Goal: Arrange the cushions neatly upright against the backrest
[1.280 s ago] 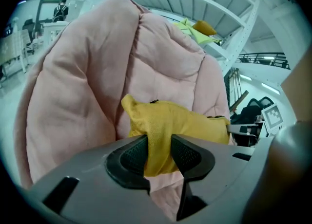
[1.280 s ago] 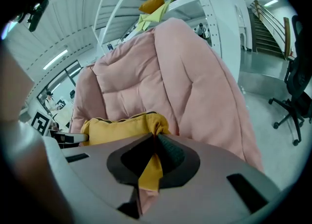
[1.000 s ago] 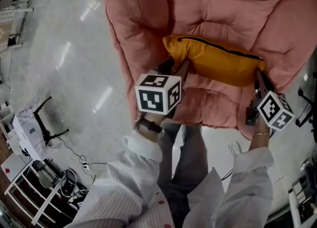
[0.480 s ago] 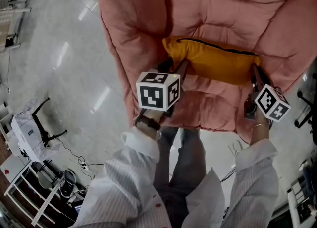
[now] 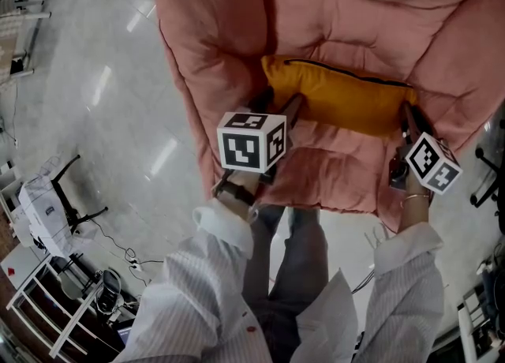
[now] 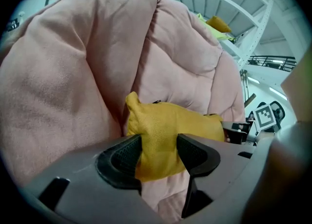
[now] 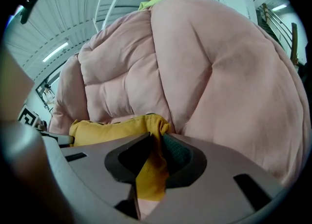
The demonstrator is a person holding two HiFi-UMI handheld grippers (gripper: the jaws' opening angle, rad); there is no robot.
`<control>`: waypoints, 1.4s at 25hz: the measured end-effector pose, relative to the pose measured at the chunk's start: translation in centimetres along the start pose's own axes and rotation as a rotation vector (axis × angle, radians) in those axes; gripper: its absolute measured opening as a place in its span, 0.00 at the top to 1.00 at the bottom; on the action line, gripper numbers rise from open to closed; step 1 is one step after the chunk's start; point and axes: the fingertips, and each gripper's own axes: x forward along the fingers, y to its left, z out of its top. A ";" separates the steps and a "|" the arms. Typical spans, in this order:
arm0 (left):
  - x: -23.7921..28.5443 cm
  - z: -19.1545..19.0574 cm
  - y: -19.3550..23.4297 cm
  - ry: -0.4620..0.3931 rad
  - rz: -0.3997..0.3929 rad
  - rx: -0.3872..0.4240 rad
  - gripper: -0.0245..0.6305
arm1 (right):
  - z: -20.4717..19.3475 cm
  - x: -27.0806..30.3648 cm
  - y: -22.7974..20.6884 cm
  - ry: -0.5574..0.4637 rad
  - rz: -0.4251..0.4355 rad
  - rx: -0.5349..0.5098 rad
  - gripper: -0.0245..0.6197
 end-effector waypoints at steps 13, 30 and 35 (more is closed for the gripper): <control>-1.6 0.4 0.1 -0.017 0.048 0.019 0.55 | 0.9 -2.7 -0.5 -0.067 -0.063 -0.025 0.84; -11.5 9.3 -10.8 -0.173 -0.113 0.208 0.57 | 9.4 -13.8 10.0 -0.250 0.085 -0.039 0.84; -15.3 11.4 -15.5 -0.213 -0.212 0.235 0.58 | 14.1 -20.0 13.5 -0.353 0.123 -0.110 0.84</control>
